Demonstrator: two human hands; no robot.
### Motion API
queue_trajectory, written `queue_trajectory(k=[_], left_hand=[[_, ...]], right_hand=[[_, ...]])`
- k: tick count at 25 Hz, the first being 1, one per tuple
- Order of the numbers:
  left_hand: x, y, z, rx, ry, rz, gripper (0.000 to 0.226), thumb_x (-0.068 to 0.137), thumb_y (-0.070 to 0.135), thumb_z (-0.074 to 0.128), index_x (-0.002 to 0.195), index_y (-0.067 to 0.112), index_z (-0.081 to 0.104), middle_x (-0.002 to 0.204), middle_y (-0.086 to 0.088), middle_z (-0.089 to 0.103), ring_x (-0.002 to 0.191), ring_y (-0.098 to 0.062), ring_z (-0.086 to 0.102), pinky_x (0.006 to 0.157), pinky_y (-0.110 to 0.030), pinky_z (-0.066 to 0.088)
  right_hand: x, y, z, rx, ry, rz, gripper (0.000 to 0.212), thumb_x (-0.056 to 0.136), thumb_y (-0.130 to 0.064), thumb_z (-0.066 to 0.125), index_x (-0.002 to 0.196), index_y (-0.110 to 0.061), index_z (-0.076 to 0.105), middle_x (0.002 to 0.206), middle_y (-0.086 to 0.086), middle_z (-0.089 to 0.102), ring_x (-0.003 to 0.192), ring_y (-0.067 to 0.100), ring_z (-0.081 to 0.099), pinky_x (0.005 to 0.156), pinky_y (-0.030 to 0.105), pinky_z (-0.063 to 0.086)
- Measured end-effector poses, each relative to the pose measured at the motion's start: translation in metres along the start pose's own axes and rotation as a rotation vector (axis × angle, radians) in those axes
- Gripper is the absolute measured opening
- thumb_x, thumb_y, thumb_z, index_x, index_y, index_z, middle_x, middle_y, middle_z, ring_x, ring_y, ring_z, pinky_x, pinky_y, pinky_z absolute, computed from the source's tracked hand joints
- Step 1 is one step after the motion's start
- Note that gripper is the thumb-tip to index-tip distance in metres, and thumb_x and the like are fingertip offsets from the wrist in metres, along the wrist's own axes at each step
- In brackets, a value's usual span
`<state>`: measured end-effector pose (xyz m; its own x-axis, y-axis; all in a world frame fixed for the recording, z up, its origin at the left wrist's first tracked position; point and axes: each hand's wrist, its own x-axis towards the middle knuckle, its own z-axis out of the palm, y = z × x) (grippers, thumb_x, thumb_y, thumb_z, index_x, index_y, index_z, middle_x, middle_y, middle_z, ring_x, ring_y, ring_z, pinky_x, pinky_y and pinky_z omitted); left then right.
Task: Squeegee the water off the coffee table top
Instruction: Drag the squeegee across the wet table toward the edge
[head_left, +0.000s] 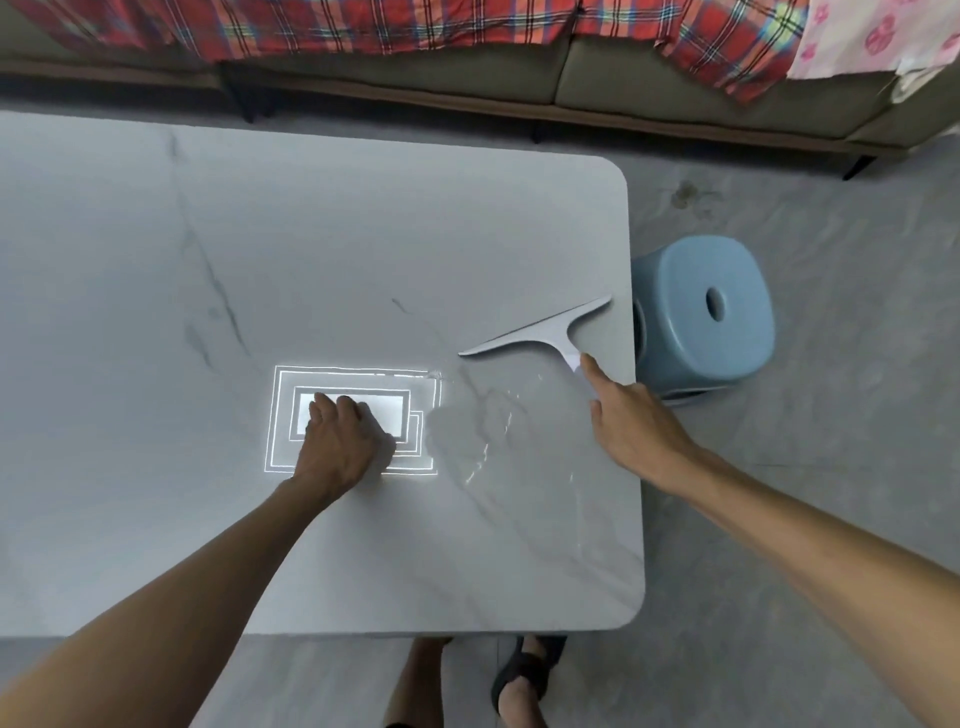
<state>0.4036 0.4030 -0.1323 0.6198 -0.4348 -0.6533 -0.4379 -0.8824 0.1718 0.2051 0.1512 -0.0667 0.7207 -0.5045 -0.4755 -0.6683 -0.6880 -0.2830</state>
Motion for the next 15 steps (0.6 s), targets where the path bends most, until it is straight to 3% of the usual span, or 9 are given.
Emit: queue_trajectory(k=[3, 4, 5, 6, 8, 11, 13, 15], left_hand=[[-0.038, 0.012, 0.029, -0.005, 0.027, 0.058, 0.066, 0.082, 0.008, -0.003, 0.135, -0.001, 0.037, 0.123, -0.015, 0.045, 0.109, -0.033, 0.043, 0.099, -0.043, 0.038], [-0.051, 0.015, 0.044, -0.094, 0.027, -0.028, 0.056, 0.089, 0.009, 0.006, 0.133, -0.001, 0.038, 0.122, -0.015, 0.046, 0.108, -0.032, 0.044, 0.098, -0.043, 0.04], [-0.059, 0.016, 0.06, -0.122, 0.022, 0.016, 0.045, 0.094, 0.011, 0.019, 0.132, -0.002, 0.04, 0.122, -0.017, 0.046, 0.107, -0.033, 0.045, 0.095, -0.043, 0.042], [-0.065, 0.021, 0.064, -0.26, 0.022, -0.056, 0.038, 0.095, 0.012, 0.032, 0.129, -0.002, 0.043, 0.123, -0.02, 0.047, 0.107, -0.035, 0.047, 0.093, -0.042, 0.043], [-0.076, 0.026, 0.073, -0.304, 0.033, -0.091, 0.03, 0.093, 0.018, 0.049, 0.12, 0.003, 0.049, 0.124, -0.022, 0.048, 0.108, -0.036, 0.053, 0.087, -0.039, 0.045], [-0.094, 0.026, 0.085, -0.248, -0.018, -0.037, 0.028, 0.092, 0.021, 0.053, 0.115, 0.006, 0.047, 0.119, -0.018, 0.056, 0.1, -0.035, 0.058, 0.078, -0.035, 0.044], [-0.102, 0.024, 0.088, -0.271, -0.017, -0.006, 0.027, 0.092, 0.022, 0.052, 0.113, 0.006, 0.045, 0.114, -0.016, 0.061, 0.092, -0.032, 0.059, 0.073, -0.035, 0.043], [-0.105, 0.022, 0.086, -0.299, 0.023, -0.024, 0.028, 0.09, 0.022, 0.053, 0.114, 0.008, 0.045, 0.112, -0.014, 0.063, 0.09, -0.031, 0.059, 0.071, -0.035, 0.042]], right_hand=[[-0.037, 0.018, 0.011, -0.023, -0.002, -0.04, 0.059, 0.093, -0.01, 0.039, 0.146, -0.027, 0.023, 0.078, 0.018, 0.061, 0.074, 0.041, 0.058, 0.055, 0.034, 0.036], [-0.048, 0.024, 0.013, -0.032, -0.011, -0.043, 0.06, 0.093, -0.01, 0.04, 0.148, -0.027, 0.022, 0.076, 0.016, 0.06, 0.075, 0.04, 0.058, 0.056, 0.034, 0.036], [-0.058, 0.029, 0.015, -0.044, -0.026, -0.038, 0.062, 0.092, -0.009, 0.04, 0.148, -0.028, 0.021, 0.074, 0.013, 0.058, 0.075, 0.039, 0.058, 0.056, 0.034, 0.037], [-0.069, 0.035, 0.016, -0.06, -0.046, -0.031, 0.064, 0.092, -0.009, 0.04, 0.149, -0.029, 0.02, 0.074, 0.011, 0.057, 0.074, 0.038, 0.058, 0.057, 0.035, 0.039], [-0.09, 0.045, 0.016, -0.091, -0.091, -0.016, 0.066, 0.092, -0.009, 0.039, 0.15, -0.032, 0.017, 0.071, 0.008, 0.052, 0.068, 0.034, 0.052, 0.057, 0.035, 0.04], [-0.114, 0.055, 0.008, -0.121, -0.096, -0.024, 0.062, 0.091, -0.009, 0.04, 0.146, -0.033, 0.025, 0.06, 0.0, 0.043, 0.053, 0.025, 0.042, 0.053, 0.033, 0.035], [-0.117, 0.061, -0.003, -0.094, -0.013, -0.015, 0.054, 0.092, -0.013, 0.041, 0.14, -0.035, 0.031, 0.055, -0.005, 0.04, 0.046, 0.015, 0.038, 0.049, 0.031, 0.031], [-0.114, 0.059, -0.011, -0.101, 0.031, -0.019, 0.052, 0.094, -0.017, 0.04, 0.141, -0.037, 0.031, 0.055, -0.005, 0.038, 0.047, 0.019, 0.038, 0.051, 0.031, 0.032]])
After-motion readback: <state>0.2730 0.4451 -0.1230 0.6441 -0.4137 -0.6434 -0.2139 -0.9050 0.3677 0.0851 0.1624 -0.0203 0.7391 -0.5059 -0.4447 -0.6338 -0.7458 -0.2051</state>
